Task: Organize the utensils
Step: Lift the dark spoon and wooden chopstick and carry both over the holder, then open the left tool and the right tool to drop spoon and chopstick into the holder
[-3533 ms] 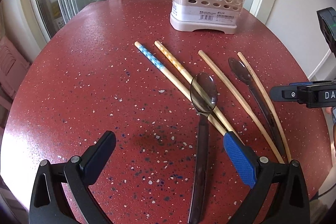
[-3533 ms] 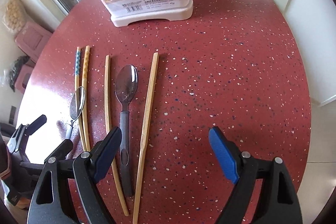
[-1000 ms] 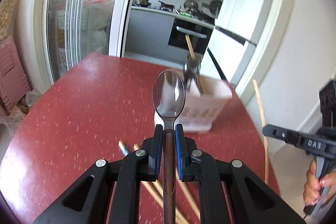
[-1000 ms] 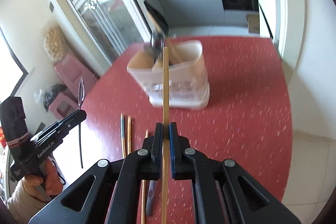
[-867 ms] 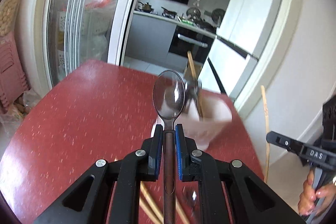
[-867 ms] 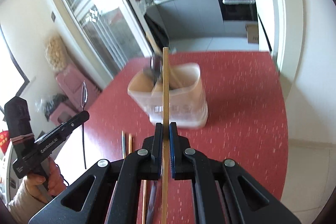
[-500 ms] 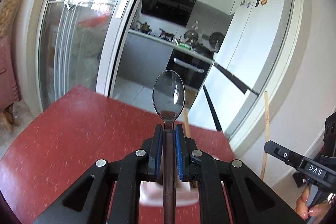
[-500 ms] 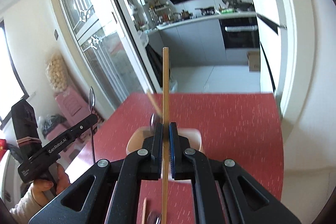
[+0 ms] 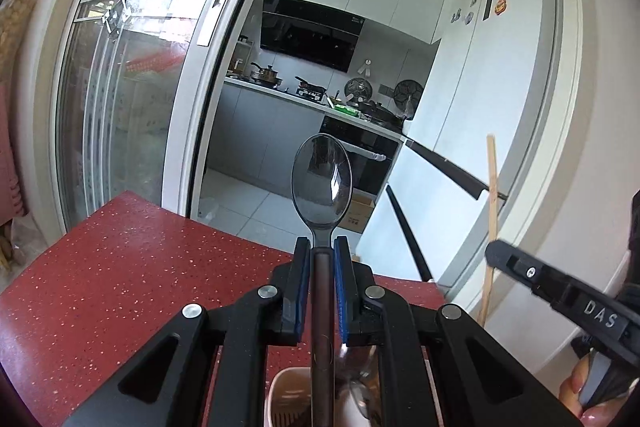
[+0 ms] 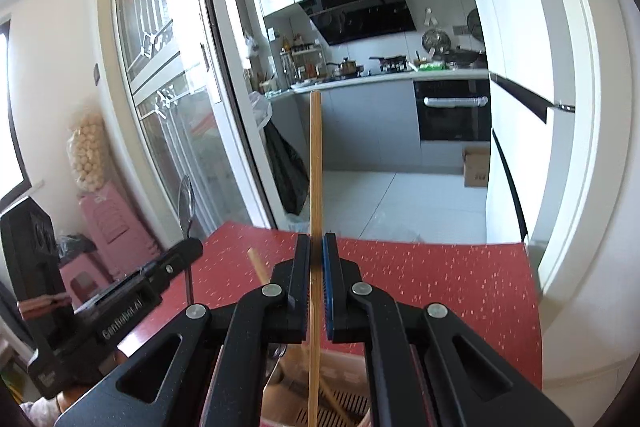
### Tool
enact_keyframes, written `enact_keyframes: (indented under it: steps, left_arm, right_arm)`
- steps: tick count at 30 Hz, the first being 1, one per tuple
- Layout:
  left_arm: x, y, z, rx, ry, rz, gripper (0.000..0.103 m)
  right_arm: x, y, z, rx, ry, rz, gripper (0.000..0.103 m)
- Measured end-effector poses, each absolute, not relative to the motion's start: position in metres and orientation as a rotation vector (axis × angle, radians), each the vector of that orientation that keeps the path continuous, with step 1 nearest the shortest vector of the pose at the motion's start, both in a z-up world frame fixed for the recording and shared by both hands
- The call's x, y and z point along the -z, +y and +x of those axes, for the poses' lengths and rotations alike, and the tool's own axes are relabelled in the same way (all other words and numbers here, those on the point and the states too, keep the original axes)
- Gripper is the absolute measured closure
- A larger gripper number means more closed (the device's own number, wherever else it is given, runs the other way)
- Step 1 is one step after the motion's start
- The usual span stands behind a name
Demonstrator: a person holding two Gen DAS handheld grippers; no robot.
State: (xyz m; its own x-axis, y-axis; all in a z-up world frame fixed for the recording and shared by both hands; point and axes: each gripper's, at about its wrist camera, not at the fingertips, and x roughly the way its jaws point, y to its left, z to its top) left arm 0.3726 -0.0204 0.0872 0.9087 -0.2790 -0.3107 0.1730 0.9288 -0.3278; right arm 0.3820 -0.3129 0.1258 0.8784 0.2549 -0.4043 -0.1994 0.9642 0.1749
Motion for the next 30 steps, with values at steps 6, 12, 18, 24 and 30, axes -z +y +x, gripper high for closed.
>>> enact_keyframes:
  steps: [6,12,18,24,30]
  left_arm:
    - [-0.069,-0.024,0.379,0.219,0.357,-0.314,0.062]
    - [-0.054,-0.031,0.374,0.199,0.361,-0.261,0.062]
    - [-0.047,-0.036,0.367,0.195,0.377,-0.204,0.062]
    - [-0.045,-0.039,0.358,0.183,0.387,-0.146,0.062]
    - [-0.042,-0.041,0.355,0.175,0.422,-0.111,0.061]
  right_arm:
    - [-0.112,-0.297,0.383,-0.222,0.362,0.032,0.097]
    - [-0.089,-0.285,0.379,-0.217,0.323,-0.069,0.097]
    - [-0.068,-0.281,0.373,-0.220,0.334,-0.097,0.097]
    - [-0.056,-0.277,0.367,-0.247,0.361,-0.131,0.097]
    - [-0.050,-0.275,0.366,-0.268,0.405,-0.140,0.097]
